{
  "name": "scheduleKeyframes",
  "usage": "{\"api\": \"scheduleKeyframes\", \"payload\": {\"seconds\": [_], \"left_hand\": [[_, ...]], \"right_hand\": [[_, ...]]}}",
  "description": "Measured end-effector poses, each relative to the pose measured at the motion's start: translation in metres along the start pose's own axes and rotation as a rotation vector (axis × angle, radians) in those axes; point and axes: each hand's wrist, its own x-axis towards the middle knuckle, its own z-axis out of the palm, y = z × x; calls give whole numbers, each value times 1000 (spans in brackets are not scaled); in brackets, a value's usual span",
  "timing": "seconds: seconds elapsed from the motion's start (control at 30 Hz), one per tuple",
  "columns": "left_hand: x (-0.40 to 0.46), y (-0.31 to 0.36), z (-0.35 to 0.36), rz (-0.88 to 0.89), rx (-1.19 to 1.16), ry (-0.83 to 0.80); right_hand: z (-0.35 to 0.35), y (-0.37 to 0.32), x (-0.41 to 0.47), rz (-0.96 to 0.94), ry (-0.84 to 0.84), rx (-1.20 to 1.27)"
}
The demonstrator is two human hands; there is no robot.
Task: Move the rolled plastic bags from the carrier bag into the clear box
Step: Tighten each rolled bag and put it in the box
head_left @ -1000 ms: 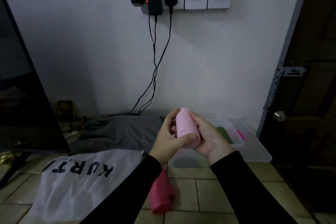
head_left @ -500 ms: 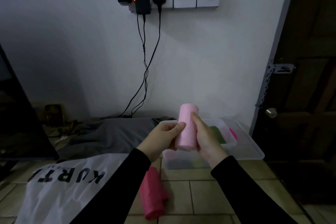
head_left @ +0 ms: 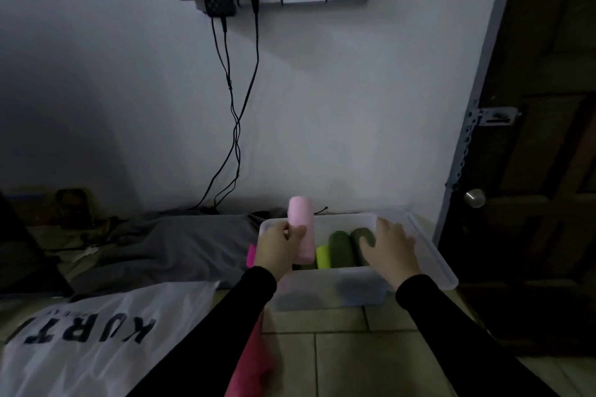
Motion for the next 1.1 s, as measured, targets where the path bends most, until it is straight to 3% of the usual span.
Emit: {"api": "scheduleKeyframes", "payload": {"seconds": [0.17,0.37,0.5,0.77,0.97,1.1], "left_hand": [[2,-5,19,-61,255,-146],[0,-2,27,-67,423,-91],[4,-6,32,-161,371,-60],[4,7,26,-112,588,-146],[-1,28,27,-130,862,-346],[4,34,27,-78,870,-389]], "right_hand": [[13,14,8,27,-83,-46],[18,18,6,21,-84,106],[19,21,6,7,-74,122],[16,19,5,0,-61,118],[15,18,3,-3,-56,116],[14,18,4,1,-80,117]]}}
